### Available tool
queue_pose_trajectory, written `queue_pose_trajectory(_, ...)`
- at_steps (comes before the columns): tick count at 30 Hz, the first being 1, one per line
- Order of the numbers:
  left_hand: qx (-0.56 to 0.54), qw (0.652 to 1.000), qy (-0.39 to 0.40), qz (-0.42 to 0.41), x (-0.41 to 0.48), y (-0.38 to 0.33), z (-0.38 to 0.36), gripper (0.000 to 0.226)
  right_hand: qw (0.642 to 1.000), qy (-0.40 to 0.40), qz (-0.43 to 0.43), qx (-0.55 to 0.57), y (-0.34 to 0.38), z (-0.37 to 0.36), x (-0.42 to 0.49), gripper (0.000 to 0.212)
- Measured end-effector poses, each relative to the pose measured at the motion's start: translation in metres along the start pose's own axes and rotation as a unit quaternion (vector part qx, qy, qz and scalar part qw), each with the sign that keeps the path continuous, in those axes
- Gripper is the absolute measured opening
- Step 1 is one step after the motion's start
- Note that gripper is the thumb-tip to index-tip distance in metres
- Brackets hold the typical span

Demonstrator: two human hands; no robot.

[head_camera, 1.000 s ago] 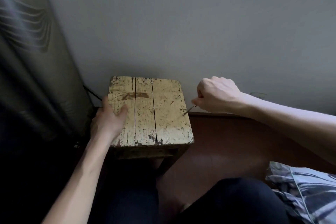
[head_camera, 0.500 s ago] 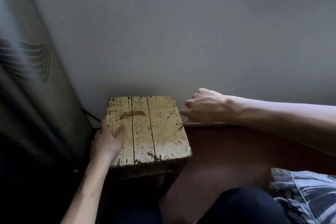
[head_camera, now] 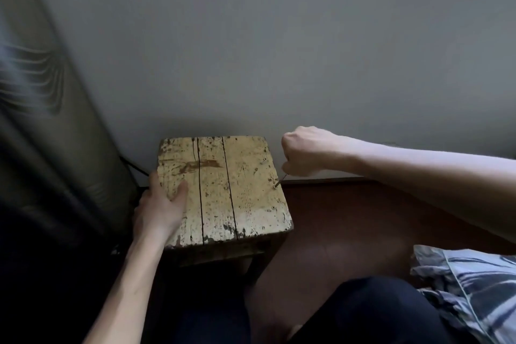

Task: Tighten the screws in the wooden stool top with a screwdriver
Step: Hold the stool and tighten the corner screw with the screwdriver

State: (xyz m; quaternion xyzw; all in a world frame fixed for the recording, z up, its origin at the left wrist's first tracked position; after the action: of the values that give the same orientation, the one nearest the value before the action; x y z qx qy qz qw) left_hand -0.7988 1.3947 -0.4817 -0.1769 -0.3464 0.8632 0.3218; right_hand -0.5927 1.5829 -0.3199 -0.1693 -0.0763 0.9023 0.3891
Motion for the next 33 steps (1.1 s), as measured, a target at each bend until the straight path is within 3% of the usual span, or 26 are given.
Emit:
queue_pose_trajectory(4,-0.015,1.0,0.007,-0.001,-0.003,-0.003,0.0,0.088,0.994,-0.03,0.096,-0.052,0.01,0.008,-0.015,0.008)
queue_pose_trajectory(7,-0.023,1.0,0.013,0.0,-0.002,-0.003,0.0,0.089,0.96,-0.107,0.198,-0.169,0.024,0.015,-0.028,0.014)
queue_pose_trajectory(10,-0.026,1.0,0.012,-0.005,-0.002,-0.003,0.001,0.088,0.928,-0.118,0.246,-0.254,0.028,0.01,-0.033,0.023)
queue_pose_trajectory(16,-0.01,1.0,0.0,-0.013,0.001,-0.003,0.0,0.087,0.937,-0.105,0.245,-0.224,0.021,0.001,-0.029,0.042)
queue_pose_trajectory(20,0.003,1.0,-0.003,-0.011,0.004,0.002,-0.003,0.088,0.993,-0.059,0.089,-0.057,0.002,-0.001,-0.015,0.039)
queue_pose_trajectory(23,0.006,1.0,-0.004,-0.01,0.004,0.001,-0.003,0.086,0.999,-0.027,-0.002,0.03,-0.006,-0.004,-0.003,0.036)
queue_pose_trajectory(28,-0.008,1.0,0.0,-0.01,-0.002,-0.005,0.001,0.086,0.998,0.017,0.058,0.008,0.005,0.004,-0.008,0.017)
queue_pose_trajectory(33,-0.021,1.0,0.009,-0.008,-0.003,-0.006,0.001,0.087,0.978,-0.068,0.178,-0.091,0.013,0.013,-0.022,0.015)
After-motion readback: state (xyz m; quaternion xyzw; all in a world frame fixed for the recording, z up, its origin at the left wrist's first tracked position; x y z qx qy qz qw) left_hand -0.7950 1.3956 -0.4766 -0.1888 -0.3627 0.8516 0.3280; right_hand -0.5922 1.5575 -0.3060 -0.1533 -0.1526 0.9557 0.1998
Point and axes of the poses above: each hand's wrist, its own x-axis towards the middle knuckle, its own z-axis out of the back of the hand, y = z × x, the point moved 9 cm from there along x, towards the middle knuckle, and after that the axes turned 8 degrees about -z, right-handed, at the moved point
